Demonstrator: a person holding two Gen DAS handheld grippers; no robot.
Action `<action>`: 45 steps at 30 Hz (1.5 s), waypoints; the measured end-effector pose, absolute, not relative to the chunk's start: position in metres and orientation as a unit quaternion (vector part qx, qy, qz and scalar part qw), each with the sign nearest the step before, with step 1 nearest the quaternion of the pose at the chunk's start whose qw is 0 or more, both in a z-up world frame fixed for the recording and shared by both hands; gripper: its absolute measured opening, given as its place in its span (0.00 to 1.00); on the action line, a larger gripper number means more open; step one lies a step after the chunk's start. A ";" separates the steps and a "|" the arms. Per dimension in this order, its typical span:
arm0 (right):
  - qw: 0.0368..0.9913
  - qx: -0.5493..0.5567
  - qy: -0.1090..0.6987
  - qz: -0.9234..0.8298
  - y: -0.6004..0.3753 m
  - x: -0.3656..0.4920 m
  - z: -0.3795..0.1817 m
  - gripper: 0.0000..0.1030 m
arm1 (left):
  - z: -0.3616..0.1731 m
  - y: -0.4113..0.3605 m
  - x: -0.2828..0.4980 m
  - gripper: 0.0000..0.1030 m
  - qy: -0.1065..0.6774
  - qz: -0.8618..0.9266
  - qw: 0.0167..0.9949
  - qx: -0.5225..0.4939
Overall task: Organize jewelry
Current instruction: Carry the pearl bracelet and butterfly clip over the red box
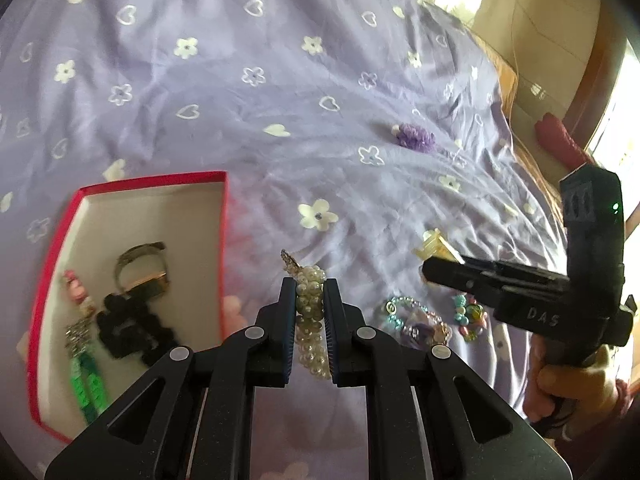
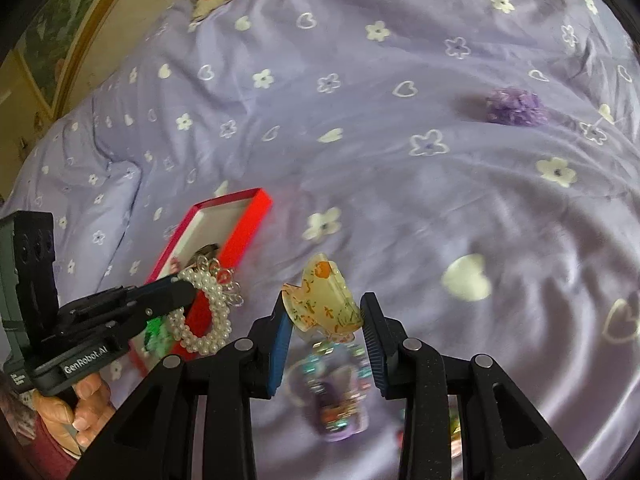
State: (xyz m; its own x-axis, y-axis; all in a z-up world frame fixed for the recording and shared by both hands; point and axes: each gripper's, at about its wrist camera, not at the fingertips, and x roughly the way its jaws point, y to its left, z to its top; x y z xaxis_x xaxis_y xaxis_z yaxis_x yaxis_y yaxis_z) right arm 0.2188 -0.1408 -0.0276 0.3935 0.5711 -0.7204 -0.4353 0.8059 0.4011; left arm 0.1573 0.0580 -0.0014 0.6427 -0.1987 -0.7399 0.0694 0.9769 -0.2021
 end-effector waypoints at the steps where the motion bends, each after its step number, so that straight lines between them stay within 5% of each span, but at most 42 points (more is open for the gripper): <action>1: 0.830 0.073 0.460 0.306 -0.137 0.215 -0.027 0.33 | 0.001 0.063 0.152 0.11 0.414 -0.072 0.904 -0.082; 45: 0.782 -0.003 0.474 0.405 0.046 0.175 -0.034 0.33 | -0.008 0.237 0.092 0.11 0.381 0.051 0.903 -0.194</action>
State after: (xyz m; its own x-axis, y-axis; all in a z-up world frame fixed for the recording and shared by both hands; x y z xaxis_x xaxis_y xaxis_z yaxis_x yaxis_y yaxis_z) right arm 0.1747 0.0456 -0.0338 0.2235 0.6308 -0.7431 -0.6364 0.6719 0.3789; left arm 0.0920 0.2368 -0.0084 0.7042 -0.0565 -0.7078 -0.2390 0.9198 -0.3113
